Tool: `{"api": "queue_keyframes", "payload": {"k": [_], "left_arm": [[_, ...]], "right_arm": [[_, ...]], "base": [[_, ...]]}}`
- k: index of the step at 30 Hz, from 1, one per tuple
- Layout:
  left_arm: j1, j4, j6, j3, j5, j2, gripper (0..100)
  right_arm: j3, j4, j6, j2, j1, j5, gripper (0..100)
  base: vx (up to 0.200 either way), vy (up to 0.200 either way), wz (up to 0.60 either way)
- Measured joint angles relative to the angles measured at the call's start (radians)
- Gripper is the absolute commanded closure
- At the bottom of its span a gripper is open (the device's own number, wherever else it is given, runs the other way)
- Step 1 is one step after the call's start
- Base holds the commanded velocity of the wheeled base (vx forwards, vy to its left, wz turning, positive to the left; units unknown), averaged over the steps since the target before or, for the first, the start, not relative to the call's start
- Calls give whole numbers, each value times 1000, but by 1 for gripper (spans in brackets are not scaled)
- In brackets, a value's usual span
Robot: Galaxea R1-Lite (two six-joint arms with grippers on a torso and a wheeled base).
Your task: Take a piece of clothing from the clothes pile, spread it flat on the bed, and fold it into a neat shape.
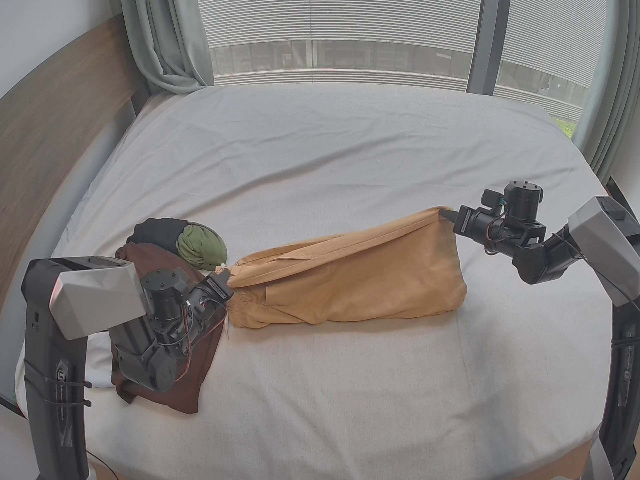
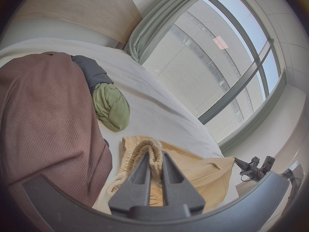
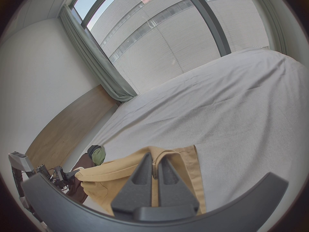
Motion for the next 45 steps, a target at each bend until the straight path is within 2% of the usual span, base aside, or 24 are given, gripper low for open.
{"api": "queue_keyframes", "payload": {"k": [12,25,26,27,37,45], "left_arm": [[-1,29,-30,-81,0,30,100],[10,19,-32,-95,-3,53,100],[10,19,-32,-96,-3,54,0],[12,18,-32,-96,-3,54,0],[29,23,-31,-112,27,59,0],[39,21,-28,-107,34,54,0]], "right_arm": [[-76,-3,0,69,2,-38,100],[-99,-20,3,111,8,-40,100],[-99,-20,3,112,8,-40,100],[-101,-21,3,113,8,-39,0],[-140,-117,29,153,11,-64,0],[-16,-153,36,100,26,-68,0]], "base": [[0,0,0],[0,0,0],[0,0,0],[0,0,0],[0,0,0],[0,0,0]]}}
